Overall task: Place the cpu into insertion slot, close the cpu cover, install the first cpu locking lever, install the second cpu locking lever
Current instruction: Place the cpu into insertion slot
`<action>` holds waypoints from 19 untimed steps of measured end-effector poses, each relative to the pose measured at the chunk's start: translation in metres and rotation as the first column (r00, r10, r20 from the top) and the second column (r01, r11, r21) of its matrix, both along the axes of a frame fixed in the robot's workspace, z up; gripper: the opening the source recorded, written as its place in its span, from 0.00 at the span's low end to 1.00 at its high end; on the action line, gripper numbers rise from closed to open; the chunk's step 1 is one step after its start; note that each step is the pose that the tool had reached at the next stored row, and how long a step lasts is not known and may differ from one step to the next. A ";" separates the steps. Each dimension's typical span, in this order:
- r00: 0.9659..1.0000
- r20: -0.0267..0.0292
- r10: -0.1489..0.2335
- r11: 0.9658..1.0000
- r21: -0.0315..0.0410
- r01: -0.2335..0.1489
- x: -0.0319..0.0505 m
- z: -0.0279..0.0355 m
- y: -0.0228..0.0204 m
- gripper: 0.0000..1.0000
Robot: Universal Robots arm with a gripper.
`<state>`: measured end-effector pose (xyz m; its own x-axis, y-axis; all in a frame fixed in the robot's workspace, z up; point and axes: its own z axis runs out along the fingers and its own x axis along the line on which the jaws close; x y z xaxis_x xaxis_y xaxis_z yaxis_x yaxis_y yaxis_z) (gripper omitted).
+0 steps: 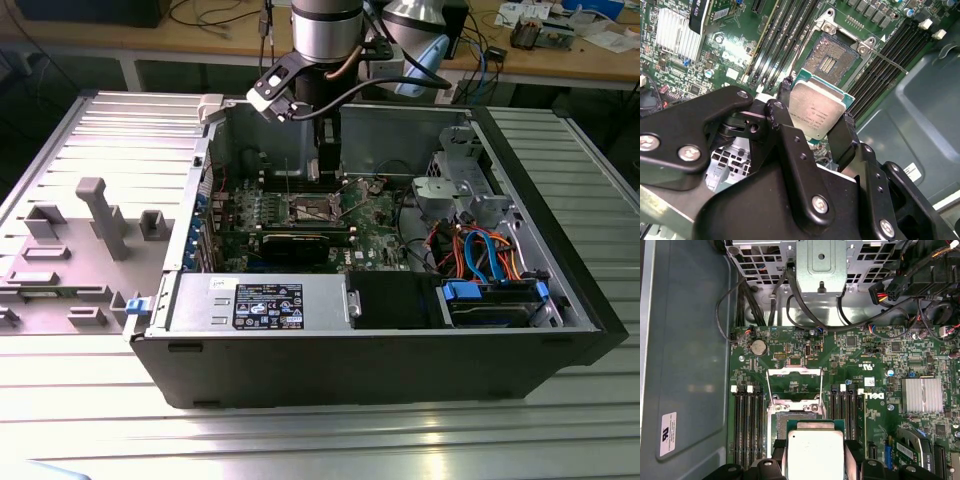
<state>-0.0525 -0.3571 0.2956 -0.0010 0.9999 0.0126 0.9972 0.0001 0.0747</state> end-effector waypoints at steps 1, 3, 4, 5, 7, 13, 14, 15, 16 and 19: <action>1.000 0.000 0.000 1.000 0.000 0.000 0.0000 0.0000 0.0000 0.55; 1.000 0.000 -0.001 1.000 0.000 0.001 0.0000 0.0000 0.0000 0.55; 1.000 0.000 -0.001 1.000 0.000 0.001 0.0000 0.0000 0.0000 0.55; 1.000 0.000 -0.001 1.000 0.000 0.001 0.0000 0.0000 0.0000 0.55; 1.000 0.000 -0.001 1.000 0.000 0.001 0.0000 -0.0003 0.0000 0.55; 1.000 0.000 -0.003 1.000 0.000 0.003 -0.0011 -0.0142 0.0031 0.55; 1.000 0.000 -0.003 1.000 0.000 0.003 -0.0030 -0.0161 0.0031 0.55; 1.000 0.000 -0.003 1.000 0.000 0.003 -0.0041 -0.0172 0.0031 0.55; 1.000 0.000 -0.002 1.000 0.000 0.002 -0.0075 -0.0195 0.0031 0.55; 1.000 0.000 0.010 1.000 0.000 -0.010 -0.0125 -0.0248 0.0031 0.55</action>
<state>-0.0650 -0.3541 0.2708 -0.0110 0.9999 0.0129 0.9972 0.0100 0.0746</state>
